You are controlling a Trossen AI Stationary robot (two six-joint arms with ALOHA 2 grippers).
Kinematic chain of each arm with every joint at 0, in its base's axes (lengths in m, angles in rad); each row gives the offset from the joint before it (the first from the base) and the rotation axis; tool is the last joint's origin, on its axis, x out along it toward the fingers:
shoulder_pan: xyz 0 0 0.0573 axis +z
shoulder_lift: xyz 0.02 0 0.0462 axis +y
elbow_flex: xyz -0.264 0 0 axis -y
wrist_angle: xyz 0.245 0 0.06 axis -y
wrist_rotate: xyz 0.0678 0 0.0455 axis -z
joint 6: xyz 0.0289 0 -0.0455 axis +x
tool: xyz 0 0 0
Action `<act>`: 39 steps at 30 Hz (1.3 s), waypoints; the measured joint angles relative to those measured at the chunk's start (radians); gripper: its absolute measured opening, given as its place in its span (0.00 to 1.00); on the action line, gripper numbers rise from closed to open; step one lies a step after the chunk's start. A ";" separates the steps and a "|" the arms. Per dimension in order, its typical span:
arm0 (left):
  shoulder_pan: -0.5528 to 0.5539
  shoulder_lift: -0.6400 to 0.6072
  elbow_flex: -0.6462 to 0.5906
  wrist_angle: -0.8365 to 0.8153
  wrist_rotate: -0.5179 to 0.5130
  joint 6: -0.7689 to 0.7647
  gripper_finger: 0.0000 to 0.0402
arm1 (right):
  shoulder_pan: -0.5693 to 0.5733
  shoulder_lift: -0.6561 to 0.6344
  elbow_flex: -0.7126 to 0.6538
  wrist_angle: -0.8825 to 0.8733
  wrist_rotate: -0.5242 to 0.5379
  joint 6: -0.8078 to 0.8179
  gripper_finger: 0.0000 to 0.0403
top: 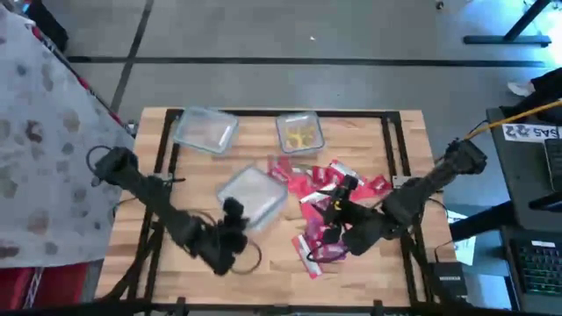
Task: Sort candy
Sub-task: Open the rectangular transparent bin
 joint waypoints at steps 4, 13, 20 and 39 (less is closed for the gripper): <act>-0.059 0.066 0.022 0.038 -0.005 -0.042 0.12 | -0.003 0.000 0.000 0.004 0.000 0.003 0.43; -0.138 0.102 0.067 0.070 0.031 -0.085 0.16 | -0.003 0.001 0.000 0.050 -0.001 -0.001 0.43; -0.166 0.104 0.067 0.076 0.195 -0.121 0.39 | -0.003 0.005 0.000 0.082 -0.038 0.000 0.43; -0.156 0.074 0.239 -0.531 0.212 -1.005 0.42 | -0.153 0.257 0.000 0.124 -0.424 0.109 0.43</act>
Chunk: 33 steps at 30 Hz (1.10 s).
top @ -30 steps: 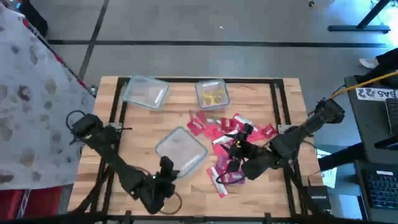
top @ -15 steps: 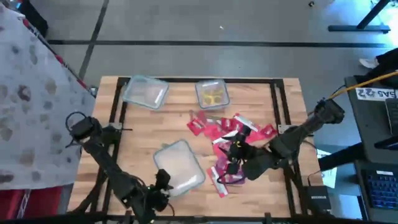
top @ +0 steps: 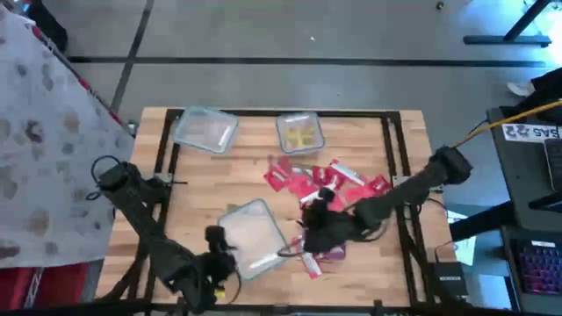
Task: Sort candy
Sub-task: Open the rectangular transparent bin
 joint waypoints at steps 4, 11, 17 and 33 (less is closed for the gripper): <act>-0.006 0.000 -0.047 -0.056 0.111 -0.177 0.39 | -0.044 0.083 0.000 0.040 -0.127 0.008 0.43; 0.035 0.001 -0.238 0.169 0.138 -0.195 0.36 | -0.053 0.195 -0.001 0.246 -0.323 -0.048 0.43; 0.133 0.001 -0.280 0.120 0.044 -0.083 0.36 | -0.051 0.238 -0.001 0.346 -0.421 -0.056 0.43; 0.261 -0.044 -0.247 -0.299 0.014 0.003 0.36 | 0.013 0.186 0.001 0.471 -0.307 -0.216 0.43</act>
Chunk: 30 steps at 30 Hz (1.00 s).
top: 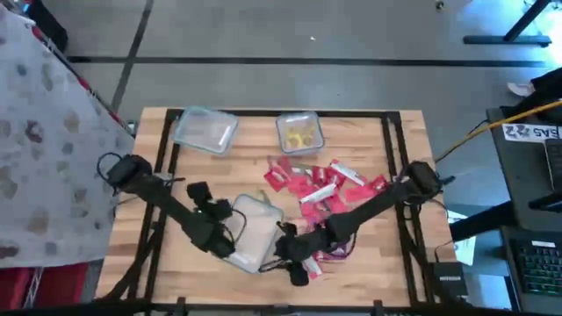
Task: Sort candy
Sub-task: Open the rectangular transparent bin
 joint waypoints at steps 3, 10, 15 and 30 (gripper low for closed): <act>-0.007 -0.030 0.014 0.069 -0.006 0.001 0.36 | -0.018 -0.044 0.000 -0.197 0.205 0.065 0.43; -0.048 -0.039 0.032 0.357 0.001 0.110 0.36 | -0.170 -0.096 -0.001 -0.387 0.261 0.102 0.43; -0.061 -0.039 0.032 0.600 0.001 0.216 0.36 | -0.271 -0.043 0.000 -0.223 0.113 0.010 0.43; -0.080 -0.039 -0.053 0.483 0.034 0.155 0.36 | -0.332 0.087 -0.001 0.068 -0.144 -0.018 0.43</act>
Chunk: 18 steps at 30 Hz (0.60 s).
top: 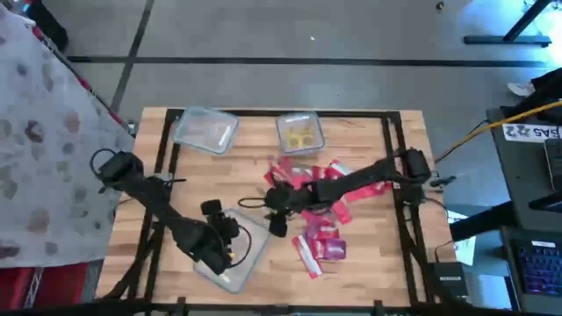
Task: Sort candy
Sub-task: Open the rectangular transparent bin
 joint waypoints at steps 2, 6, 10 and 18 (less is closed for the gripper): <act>-0.001 -0.001 -0.007 -0.002 0.003 -0.009 0.36 | -0.021 0.030 0.000 0.027 -0.019 -0.001 0.43; -0.005 -0.002 -0.008 -0.003 0.005 -0.020 0.36 | -0.050 0.100 0.001 0.133 -0.103 -0.007 0.43; -0.010 -0.002 -0.008 -0.003 0.007 -0.019 0.36 | -0.065 0.155 0.002 0.156 -0.102 0.028 0.43; -0.011 0.000 -0.010 0.001 -0.015 -0.026 0.36 | -0.078 0.091 0.004 -0.158 0.248 0.029 0.36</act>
